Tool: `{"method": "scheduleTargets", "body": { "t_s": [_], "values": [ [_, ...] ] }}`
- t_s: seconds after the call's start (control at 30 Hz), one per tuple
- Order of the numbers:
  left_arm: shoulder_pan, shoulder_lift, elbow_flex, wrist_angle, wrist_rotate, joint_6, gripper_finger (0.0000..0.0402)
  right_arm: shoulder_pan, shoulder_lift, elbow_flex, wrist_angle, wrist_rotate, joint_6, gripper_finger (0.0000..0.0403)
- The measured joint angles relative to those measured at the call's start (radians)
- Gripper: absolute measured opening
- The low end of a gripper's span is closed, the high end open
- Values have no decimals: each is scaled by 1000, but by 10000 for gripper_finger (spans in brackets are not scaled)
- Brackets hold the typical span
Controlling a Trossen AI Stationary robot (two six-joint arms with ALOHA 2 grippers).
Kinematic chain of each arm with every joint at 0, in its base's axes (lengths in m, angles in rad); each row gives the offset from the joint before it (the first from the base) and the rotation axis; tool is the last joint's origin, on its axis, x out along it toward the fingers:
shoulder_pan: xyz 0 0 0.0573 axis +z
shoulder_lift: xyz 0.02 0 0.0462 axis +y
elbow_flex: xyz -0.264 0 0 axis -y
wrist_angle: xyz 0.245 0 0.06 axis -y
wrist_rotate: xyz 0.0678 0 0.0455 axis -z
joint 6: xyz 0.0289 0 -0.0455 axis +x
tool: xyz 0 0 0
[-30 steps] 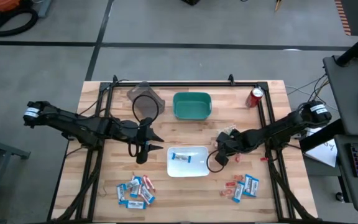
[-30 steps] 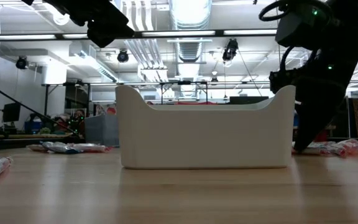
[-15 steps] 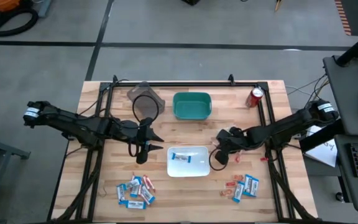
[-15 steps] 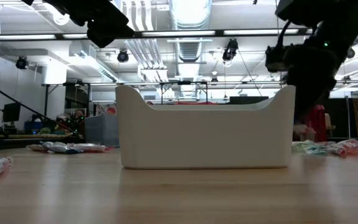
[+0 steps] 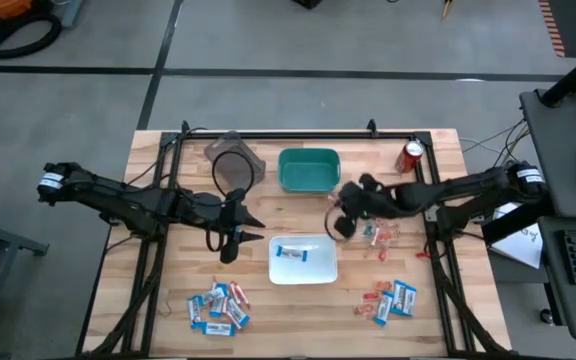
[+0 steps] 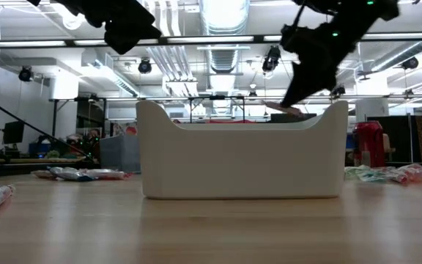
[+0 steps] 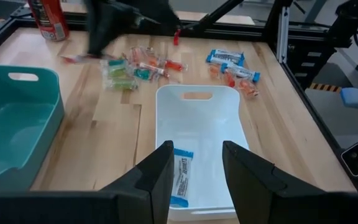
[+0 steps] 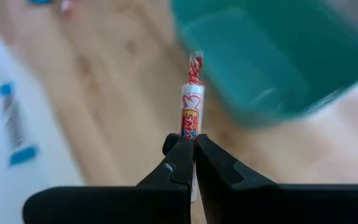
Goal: Sort candy
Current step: Put the white candy into the green bin
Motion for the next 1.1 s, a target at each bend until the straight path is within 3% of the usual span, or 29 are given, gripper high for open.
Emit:
{"method": "scheduleTargets", "body": {
  "t_s": [0.27,0.47,0.8,1.1],
  "values": [
    [0,0,0,0,0,-12,121,-212,17,52,128,-5,-238,8],
    [0,0,0,-9,1,-40,121,-296,105,88,174,-37,-367,8],
    [0,-16,0,-130,3,-127,121,-323,289,158,205,-62,-572,9],
    [0,-15,0,-269,4,-219,121,-323,396,212,204,-66,-594,9]
  ]
}}
